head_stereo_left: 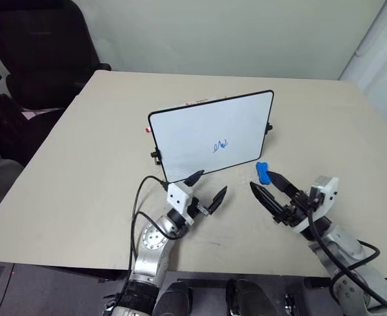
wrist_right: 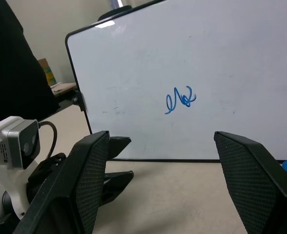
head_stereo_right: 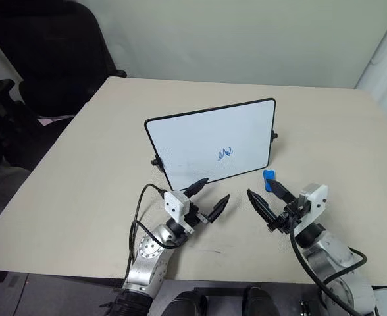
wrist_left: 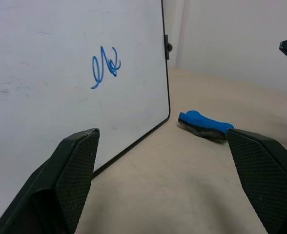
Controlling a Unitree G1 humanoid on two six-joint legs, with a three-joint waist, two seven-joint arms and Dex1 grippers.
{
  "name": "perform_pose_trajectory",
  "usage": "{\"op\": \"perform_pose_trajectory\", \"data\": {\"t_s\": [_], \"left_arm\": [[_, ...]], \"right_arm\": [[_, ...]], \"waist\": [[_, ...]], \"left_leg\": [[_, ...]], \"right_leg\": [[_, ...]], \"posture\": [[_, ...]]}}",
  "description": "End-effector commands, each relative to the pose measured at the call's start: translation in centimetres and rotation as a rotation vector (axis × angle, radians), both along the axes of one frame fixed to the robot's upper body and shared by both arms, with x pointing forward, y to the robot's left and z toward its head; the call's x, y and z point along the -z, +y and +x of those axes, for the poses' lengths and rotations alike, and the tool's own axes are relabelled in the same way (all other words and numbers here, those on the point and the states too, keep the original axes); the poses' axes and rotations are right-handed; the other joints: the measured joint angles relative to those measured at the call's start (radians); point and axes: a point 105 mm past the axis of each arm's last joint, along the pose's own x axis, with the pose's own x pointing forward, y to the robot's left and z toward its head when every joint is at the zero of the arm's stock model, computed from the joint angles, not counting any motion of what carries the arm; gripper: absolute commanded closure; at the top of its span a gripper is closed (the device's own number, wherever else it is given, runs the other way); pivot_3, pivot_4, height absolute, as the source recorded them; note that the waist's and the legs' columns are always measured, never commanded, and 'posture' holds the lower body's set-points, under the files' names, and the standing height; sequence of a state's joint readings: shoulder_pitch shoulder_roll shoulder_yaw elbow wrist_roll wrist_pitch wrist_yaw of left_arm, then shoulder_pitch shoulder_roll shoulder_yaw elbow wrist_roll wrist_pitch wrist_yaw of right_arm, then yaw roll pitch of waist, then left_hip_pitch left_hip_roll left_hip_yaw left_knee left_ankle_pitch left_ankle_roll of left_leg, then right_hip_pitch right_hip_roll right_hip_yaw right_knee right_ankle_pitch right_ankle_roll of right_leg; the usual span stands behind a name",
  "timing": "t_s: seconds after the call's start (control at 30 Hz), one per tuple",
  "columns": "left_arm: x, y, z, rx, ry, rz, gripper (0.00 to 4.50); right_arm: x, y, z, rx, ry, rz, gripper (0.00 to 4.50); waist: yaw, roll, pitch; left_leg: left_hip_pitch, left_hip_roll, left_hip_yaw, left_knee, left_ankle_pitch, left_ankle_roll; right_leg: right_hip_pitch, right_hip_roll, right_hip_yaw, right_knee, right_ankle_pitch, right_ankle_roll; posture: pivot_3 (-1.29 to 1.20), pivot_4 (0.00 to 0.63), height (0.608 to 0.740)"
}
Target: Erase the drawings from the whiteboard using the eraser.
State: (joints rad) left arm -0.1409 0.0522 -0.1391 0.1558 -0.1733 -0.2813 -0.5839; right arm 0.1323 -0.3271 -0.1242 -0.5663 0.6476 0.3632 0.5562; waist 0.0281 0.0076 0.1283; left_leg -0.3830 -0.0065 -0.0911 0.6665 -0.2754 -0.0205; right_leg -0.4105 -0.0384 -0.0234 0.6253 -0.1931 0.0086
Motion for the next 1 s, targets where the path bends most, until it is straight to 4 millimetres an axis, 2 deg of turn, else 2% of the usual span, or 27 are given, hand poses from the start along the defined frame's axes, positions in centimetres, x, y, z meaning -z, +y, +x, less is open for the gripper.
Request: {"op": "perform_pose_trajectory", "data": {"t_s": [0.03,0.27,0.5,0.6,0.83,1.0], "left_arm": [[-0.9,-0.4,0.1,0.01,-0.041,-0.018,0.0],[-0.6,0.0,0.8,-0.008,-0.024,-0.023,0.0],[0.8,0.2,1.6,-0.028,0.02,0.009,0.0],[1.2,0.1,1.6,-0.03,0.029,0.012,0.0],[1.9,0.1,1.0,-0.044,0.051,0.009,0.0],[2.2,0.2,0.6,-0.051,0.058,0.018,0.0]], "right_arm": [[-1.2,0.0,-0.5,0.007,-0.058,-0.011,0.88],[-0.8,-0.3,-0.1,0.036,0.002,-0.031,0.88],[-0.4,-1.8,1.5,0.136,0.054,-0.103,0.88],[-0.6,-2.3,2.3,0.168,0.048,-0.118,0.88],[0.4,-2.5,4.5,0.193,0.138,-0.194,0.88],[1.2,-2.5,6.5,0.228,0.188,-0.272,0.88]], "waist": [[0.0,0.0,0.0],[0.0,0.0,0.0],[0.002,0.001,0.0],[0.0,0.001,0.0],[-0.004,0.002,-0.001],[-0.004,0.008,-0.003]], "left_leg": [[0.0,0.0,0.0,0.0,0.0,0.0],[0.0,0.0,0.0,0.0,0.0,0.0],[0.002,0.0,0.0,0.0,0.002,0.0],[0.006,0.0,0.0,0.0,0.003,0.0],[0.013,-0.001,0.001,-0.002,0.002,0.002],[0.015,-0.001,0.002,-0.004,0.002,0.002]], "right_leg": [[0.0,0.0,0.0,0.0,0.0,0.0],[0.0,0.0,0.0,0.0,0.0,0.001],[0.002,0.0,0.0,0.0,-0.001,0.006],[0.006,0.0,0.0,0.0,-0.002,0.01],[0.013,0.0,0.001,0.0,-0.004,0.012],[0.013,0.0,0.002,0.0,-0.009,0.012]], "posture": [[0.0,0.15,0.74],[0.0,0.15,0.74],[0.0,0.15,0.74],[0.0,0.15,0.74],[0.0,0.15,0.74],[0.0,0.15,0.74]]}}
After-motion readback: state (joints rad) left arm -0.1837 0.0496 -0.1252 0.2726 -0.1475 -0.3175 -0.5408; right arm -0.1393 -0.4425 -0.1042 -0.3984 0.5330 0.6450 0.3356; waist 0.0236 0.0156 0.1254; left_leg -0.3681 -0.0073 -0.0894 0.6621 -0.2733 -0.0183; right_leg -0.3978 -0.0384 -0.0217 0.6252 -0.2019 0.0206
